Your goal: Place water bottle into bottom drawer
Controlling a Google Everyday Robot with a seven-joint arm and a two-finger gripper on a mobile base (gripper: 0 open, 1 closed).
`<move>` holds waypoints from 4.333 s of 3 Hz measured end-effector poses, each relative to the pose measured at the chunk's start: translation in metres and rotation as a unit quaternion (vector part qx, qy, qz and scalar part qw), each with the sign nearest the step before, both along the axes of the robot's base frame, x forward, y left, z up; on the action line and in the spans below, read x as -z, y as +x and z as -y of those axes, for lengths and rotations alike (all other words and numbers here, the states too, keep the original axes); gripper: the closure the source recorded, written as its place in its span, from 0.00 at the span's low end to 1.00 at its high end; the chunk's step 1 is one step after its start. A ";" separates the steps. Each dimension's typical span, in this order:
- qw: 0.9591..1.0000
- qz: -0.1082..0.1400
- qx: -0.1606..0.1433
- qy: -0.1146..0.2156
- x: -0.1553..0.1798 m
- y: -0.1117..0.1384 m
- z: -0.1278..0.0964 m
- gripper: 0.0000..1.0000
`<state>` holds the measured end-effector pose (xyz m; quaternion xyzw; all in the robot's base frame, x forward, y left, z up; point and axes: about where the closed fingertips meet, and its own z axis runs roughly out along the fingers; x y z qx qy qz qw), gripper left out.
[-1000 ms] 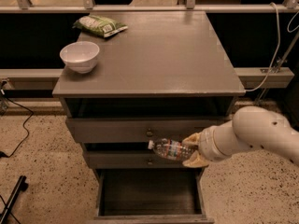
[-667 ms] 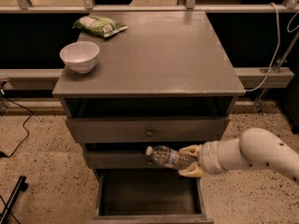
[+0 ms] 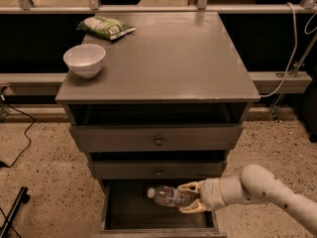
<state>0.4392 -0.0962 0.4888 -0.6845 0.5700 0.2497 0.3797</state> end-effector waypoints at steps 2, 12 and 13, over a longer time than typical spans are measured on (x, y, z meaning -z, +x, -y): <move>0.994 -0.058 -0.049 -0.076 0.082 -0.012 -0.029 1.00; 0.994 -0.061 -0.032 -0.086 0.304 0.045 -0.001 0.27; 0.993 -0.053 -0.039 -0.102 0.282 0.031 -0.017 0.15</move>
Offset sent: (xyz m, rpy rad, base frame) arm -0.0126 0.0487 -0.1337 -0.2468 0.2189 0.1365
